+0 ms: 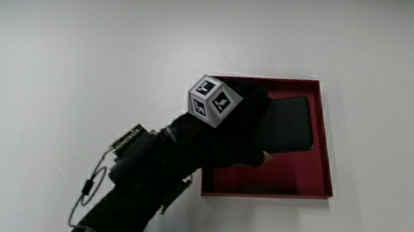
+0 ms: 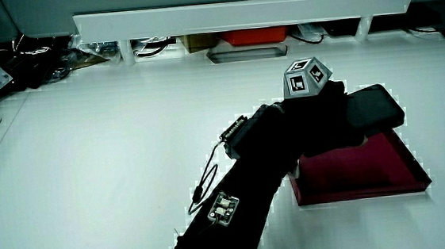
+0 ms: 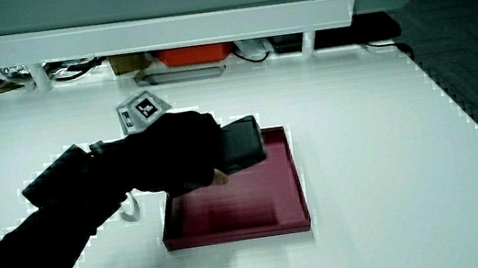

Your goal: Place battery into plate

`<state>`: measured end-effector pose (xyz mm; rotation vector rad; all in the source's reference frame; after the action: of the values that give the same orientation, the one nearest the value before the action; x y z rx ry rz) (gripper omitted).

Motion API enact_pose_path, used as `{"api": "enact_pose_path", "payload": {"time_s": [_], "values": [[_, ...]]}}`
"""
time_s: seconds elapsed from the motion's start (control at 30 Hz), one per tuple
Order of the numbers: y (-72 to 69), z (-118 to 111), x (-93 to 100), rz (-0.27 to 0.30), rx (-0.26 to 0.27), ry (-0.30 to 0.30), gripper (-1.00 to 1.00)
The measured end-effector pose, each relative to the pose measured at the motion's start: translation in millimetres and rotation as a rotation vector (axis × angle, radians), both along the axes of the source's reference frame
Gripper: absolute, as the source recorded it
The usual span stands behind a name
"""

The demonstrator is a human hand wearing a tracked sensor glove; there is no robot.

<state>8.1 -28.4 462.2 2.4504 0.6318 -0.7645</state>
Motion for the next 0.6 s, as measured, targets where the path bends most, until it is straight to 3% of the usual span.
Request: {"api": "enact_pose_path", "payload": {"time_s": [0.1, 0.13, 0.17, 0.2, 0.47, 0.6], "values": [[7.3, 14.5, 8.0, 0.018, -0.017, -0.013, 0.0], [9.4, 17.6, 10.7, 0.052, -0.023, 0.006, 0.0], [12.5, 19.5, 13.9, 0.034, -0.004, -0.052, 0.0], [14.8, 24.0, 16.4, 0.045, -0.015, -0.062, 0.0], [26.3, 45.3, 24.8, 0.108, -0.049, -0.114, 0.0], [25.8, 52.8, 24.2, 0.113, -0.066, -0.125, 0.0]]}}
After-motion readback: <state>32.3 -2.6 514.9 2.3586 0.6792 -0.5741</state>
